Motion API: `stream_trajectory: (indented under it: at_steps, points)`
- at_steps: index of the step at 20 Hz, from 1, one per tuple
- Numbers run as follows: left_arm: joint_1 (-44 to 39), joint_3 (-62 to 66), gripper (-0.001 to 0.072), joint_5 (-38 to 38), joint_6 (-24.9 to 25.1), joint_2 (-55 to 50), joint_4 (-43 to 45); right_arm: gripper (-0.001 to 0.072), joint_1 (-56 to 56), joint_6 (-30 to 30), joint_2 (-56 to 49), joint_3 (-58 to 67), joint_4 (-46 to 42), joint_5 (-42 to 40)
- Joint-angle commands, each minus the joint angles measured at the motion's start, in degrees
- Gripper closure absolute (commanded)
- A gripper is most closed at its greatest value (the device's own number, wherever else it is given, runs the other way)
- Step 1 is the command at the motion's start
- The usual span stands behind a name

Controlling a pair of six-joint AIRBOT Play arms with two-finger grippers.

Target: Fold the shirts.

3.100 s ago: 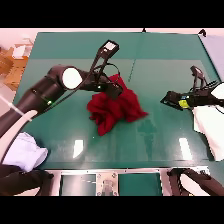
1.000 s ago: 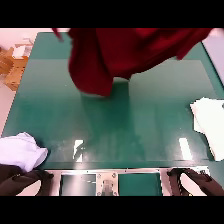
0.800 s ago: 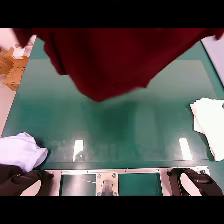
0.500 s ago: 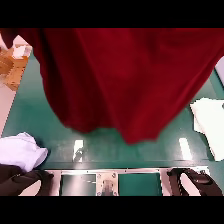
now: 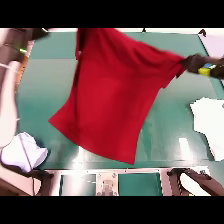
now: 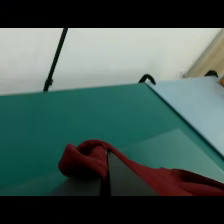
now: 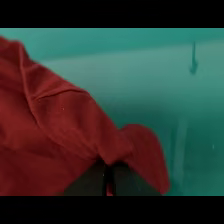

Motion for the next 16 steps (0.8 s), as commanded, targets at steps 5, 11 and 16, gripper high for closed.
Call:
stream_trajectory:
  at_steps: [5,11,16]
  points:
    - [-2.4,0.0,0.0084,-7.1,-0.1,-13.7,-5.1,0.0695,0.0,0.0,-20.0,-5.3,0.2,-3.0]
    - [11.6,5.3,0.0084,-45.0,-21.2,-9.9,0.6,0.0695,-3.2,-0.3,-21.9,-4.7,-0.3,0.1]
    - [12.5,-3.8,0.0103,-65.7,-32.6,-4.6,22.0,0.0492,-11.5,-6.2,-22.5,-2.2,0.0,7.1]
